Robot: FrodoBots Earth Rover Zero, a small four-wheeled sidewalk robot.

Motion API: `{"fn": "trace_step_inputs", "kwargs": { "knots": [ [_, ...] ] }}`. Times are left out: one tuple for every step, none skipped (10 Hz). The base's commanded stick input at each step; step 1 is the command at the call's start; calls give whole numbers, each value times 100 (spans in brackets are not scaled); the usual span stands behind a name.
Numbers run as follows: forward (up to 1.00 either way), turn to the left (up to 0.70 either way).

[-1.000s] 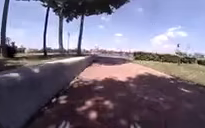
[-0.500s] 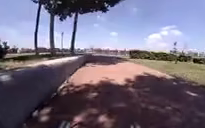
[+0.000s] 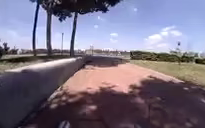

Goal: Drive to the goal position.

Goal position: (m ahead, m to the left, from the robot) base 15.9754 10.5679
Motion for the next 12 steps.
{"fn": "trace_step_inputs", "kwargs": {
  "knots": [
    [70, 0],
    [70, 0],
    [70, 0],
    [70, 0],
    [70, 0],
    [70, 0],
    [70, 0],
    [70, 0],
    [70, 0],
    [70, 0],
    [70, 0],
    [70, 0]
  ]
}}
